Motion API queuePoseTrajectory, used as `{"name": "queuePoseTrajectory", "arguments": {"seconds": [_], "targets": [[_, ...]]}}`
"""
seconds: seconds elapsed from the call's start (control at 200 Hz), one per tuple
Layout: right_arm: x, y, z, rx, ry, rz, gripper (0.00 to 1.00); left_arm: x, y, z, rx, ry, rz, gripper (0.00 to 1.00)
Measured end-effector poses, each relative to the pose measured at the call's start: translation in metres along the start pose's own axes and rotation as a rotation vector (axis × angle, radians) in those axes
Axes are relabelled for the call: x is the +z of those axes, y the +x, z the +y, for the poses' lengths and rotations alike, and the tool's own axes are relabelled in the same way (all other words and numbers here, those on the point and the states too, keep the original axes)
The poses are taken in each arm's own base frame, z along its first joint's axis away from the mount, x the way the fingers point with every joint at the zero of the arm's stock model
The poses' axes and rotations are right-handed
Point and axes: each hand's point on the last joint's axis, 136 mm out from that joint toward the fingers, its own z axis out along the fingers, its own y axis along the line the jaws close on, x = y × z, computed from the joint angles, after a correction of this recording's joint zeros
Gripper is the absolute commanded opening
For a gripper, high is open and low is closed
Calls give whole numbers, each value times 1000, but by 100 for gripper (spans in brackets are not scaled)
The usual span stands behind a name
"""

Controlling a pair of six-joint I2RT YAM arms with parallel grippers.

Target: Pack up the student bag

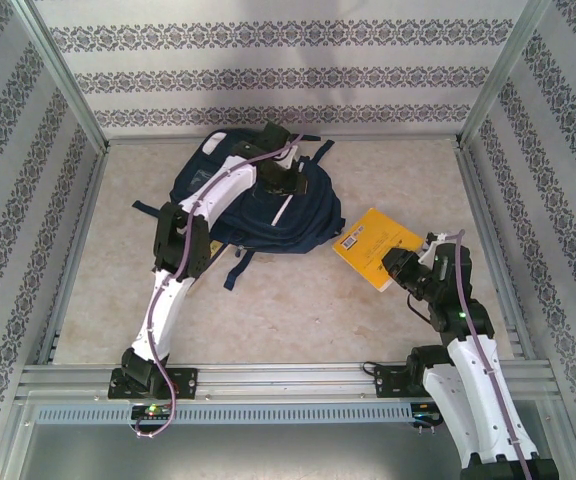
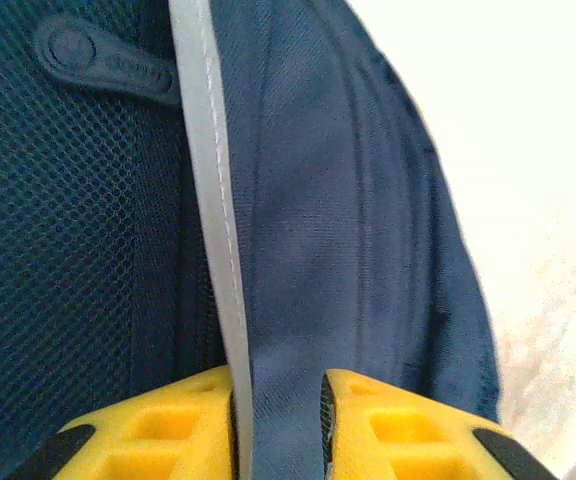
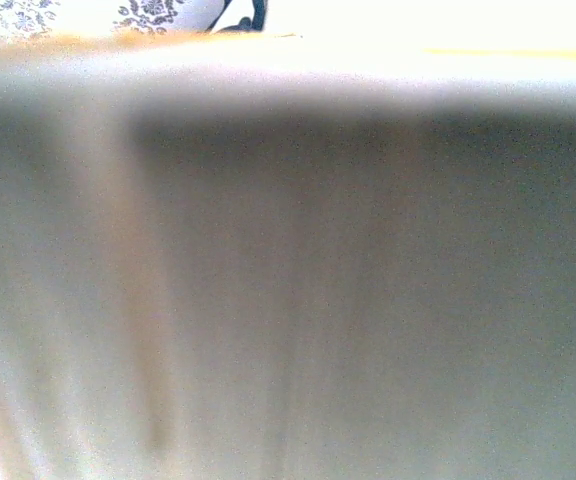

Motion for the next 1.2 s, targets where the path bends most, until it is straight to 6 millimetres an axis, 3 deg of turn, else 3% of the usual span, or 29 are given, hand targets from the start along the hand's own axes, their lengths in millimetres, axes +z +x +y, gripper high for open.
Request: {"name": "queuePoseTrajectory", "arguments": {"seconds": [0.125,0.235,0.475,0.605,0.844,0.914,1.029,1.199], "targets": [[-1,0,1,-1,-5,0,0,22,11,13,-4,-16,44,24],[-2,0,2,-1,-10,-5,0,23,11,15,10,-26,43,0],[0,0,1,10,-3,1,0,12,8,9,29,-21,40,0],[7,2,-6,24,25,26,0,-26,-1,-9,68,-11,9,0],[14,-2,0,28,23,51,0,-147,-11,-51,147,16,-122,0],[15,-6,6,25,10,53,0,-174,-7,-61,157,39,-146,0],[13,-13,18,20,-16,46,0,-187,7,-72,160,87,-127,0],[10,-19,44,21,-106,46,0,-164,37,-77,148,144,-15,0]]}}
